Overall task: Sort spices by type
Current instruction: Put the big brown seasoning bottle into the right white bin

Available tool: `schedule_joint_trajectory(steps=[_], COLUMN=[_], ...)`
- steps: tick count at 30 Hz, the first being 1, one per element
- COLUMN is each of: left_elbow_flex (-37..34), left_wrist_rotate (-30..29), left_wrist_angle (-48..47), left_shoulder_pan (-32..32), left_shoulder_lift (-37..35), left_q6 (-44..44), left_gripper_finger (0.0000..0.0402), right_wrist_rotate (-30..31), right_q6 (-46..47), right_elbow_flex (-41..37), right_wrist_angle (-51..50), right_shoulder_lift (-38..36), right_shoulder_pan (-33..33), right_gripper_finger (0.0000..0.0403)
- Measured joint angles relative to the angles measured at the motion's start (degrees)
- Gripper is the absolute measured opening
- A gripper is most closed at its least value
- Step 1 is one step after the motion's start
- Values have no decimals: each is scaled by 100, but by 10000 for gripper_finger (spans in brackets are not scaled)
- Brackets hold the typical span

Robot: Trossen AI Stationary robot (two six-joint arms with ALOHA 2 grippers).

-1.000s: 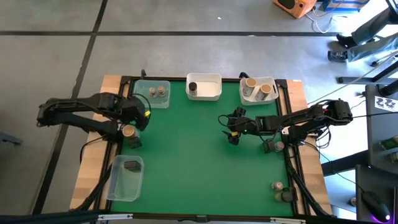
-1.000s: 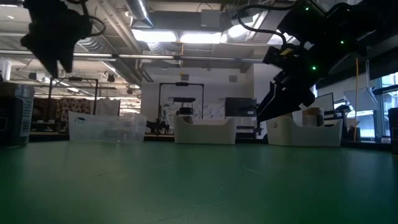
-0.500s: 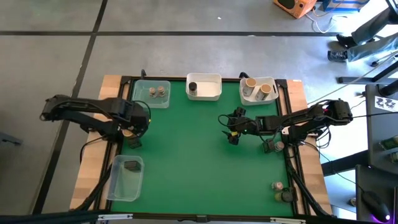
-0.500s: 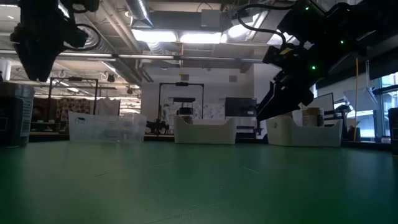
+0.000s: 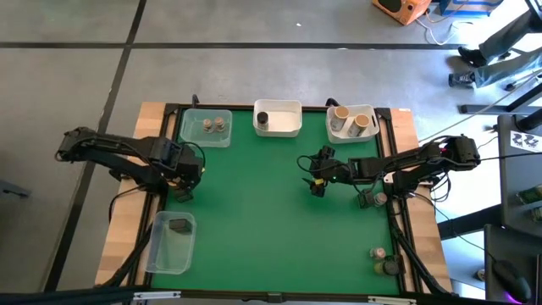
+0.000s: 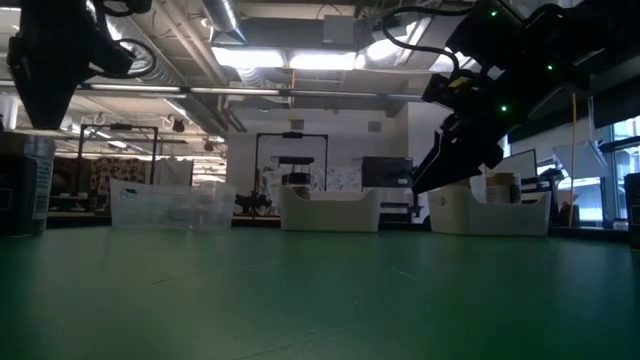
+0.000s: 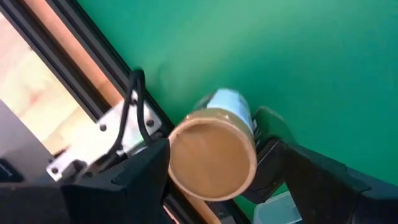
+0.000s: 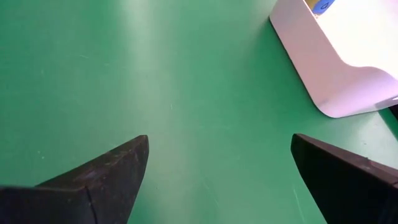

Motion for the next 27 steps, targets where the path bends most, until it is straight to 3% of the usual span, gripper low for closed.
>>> schedule_joint_trajectory(steps=[4,8,19,27], left_elbow_flex=[-380,-535,-534,-144], left_wrist_rotate=[300,234,180,148], left_wrist_angle=[155,175,227,211], left_shoulder_pan=[-66,-95,-87,-87], left_shoulder_lift=[-78,-146,-135,-126], left_q6=[-54,-63,-50,-67], left_gripper_finger=[281,281,281,281], right_wrist_rotate=[0,0,0,0], right_q6=[9,9,11,-22], right_elbow_flex=[0,0,0,0], right_wrist_angle=[0,0,7,9], right_shoulder_lift=[0,0,0,0], right_shoulder_pan=[0,-1,0,0], right_gripper_finger=[390,390,390,390])
